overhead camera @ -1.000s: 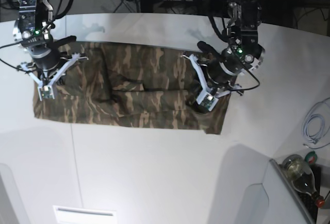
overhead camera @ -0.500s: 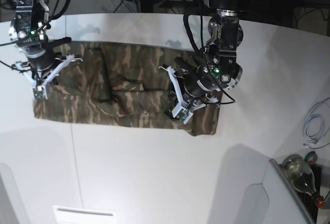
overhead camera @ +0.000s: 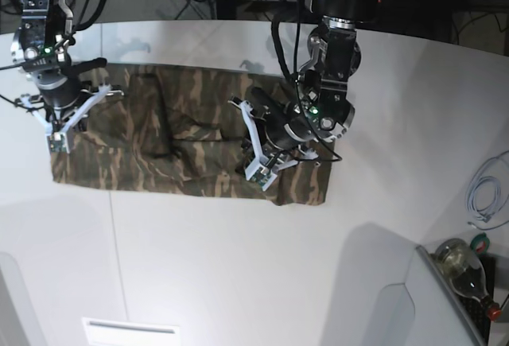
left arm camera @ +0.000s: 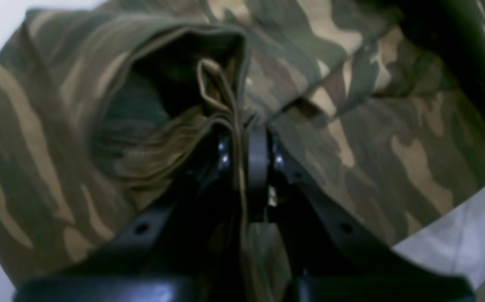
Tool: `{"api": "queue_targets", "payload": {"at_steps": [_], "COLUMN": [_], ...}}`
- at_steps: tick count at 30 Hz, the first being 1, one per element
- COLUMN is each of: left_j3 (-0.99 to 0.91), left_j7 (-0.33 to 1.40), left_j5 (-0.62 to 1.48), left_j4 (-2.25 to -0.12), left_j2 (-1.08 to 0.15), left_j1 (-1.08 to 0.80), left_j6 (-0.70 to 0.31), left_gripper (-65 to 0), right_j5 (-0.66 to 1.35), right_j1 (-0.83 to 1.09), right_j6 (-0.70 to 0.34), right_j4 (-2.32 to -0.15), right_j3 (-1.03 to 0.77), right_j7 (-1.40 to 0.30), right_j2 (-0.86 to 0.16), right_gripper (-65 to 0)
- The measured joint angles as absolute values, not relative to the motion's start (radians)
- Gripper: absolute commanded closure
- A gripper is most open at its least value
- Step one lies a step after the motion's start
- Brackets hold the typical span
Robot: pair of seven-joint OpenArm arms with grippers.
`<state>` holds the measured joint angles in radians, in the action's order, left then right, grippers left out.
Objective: Layout the t-shirt on the table in an organized manner, then fold the t-shirt properly
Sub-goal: 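Press the folded end flat with the left gripper and release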
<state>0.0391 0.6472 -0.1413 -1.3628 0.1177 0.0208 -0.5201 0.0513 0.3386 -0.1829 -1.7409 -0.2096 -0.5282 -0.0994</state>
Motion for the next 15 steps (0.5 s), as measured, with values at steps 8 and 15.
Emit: {"api": "queue_targets", "payload": {"at_steps": [8, 15], "left_j3": [0.039, 0.032], "left_j7": [0.647, 0.645], "left_j5": [-0.141, -0.142], "left_j4": [-1.346, -1.311], "left_j2": [0.120, 0.131], "left_j1": [0.035, 0.046], "left_j6": [-0.520, -0.519], "left_gripper": [0.0, 0.0], "right_j5": [0.051, 0.051], "right_j1": [0.339, 0.339], "right_j6": [-0.183, -0.183], "right_j4": [-1.741, -1.740], "right_j3": [-0.210, -0.210], "right_j7": [-0.528, -0.528], "right_j2": [-0.099, -0.099], "right_gripper": [-0.2, -0.2]}}
